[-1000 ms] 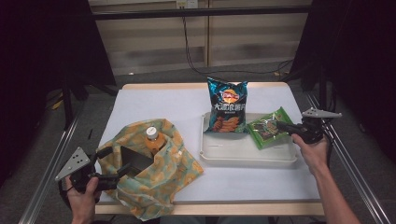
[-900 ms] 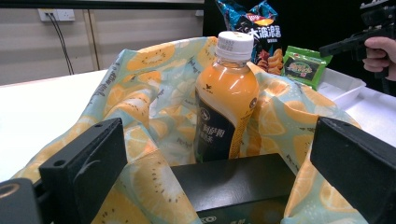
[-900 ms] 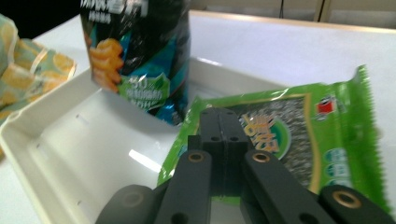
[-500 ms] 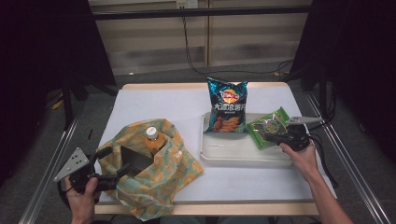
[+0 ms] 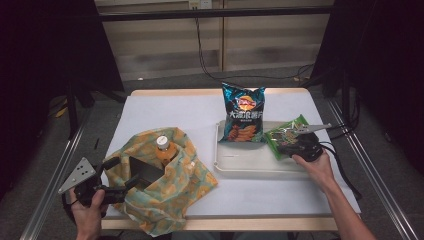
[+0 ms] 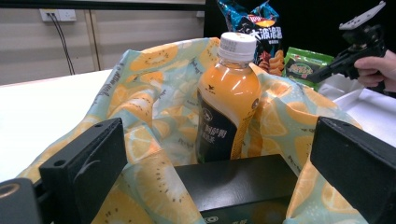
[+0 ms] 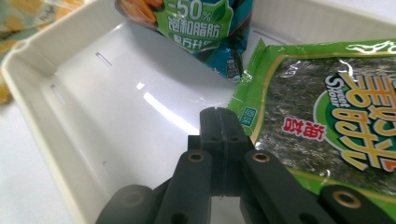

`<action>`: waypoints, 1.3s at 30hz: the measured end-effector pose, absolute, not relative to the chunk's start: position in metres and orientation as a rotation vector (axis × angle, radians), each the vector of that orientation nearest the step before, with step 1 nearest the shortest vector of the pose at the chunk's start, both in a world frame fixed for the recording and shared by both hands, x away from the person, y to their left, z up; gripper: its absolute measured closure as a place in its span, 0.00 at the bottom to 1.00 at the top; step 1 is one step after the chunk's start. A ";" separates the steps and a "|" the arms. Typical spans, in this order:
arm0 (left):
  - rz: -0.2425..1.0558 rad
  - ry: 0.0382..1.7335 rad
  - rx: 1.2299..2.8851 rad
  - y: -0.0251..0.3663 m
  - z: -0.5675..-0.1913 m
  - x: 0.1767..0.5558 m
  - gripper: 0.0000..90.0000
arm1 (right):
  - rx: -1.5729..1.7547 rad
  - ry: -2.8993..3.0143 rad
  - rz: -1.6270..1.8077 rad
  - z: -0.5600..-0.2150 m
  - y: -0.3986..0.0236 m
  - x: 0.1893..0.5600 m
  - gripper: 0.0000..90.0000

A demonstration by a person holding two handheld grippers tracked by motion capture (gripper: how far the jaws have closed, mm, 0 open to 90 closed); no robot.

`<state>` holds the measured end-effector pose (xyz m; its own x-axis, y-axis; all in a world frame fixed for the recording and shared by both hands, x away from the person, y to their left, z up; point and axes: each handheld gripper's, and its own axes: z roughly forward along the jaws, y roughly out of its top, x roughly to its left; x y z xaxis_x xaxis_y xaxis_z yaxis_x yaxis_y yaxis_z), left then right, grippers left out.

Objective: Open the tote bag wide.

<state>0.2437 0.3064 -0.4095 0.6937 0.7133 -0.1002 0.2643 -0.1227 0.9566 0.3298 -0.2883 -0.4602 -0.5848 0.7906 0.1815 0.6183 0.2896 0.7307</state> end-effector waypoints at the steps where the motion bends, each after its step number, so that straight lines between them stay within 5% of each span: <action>1: 0.465 0.796 1.696 0.307 -0.410 0.243 0.04 | 1.304 2.351 1.152 -0.461 -0.287 0.331 1.00; 39: 0.470 0.804 1.692 0.307 -0.409 0.243 0.04 | 1.448 2.308 1.019 -0.463 -0.320 0.338 1.00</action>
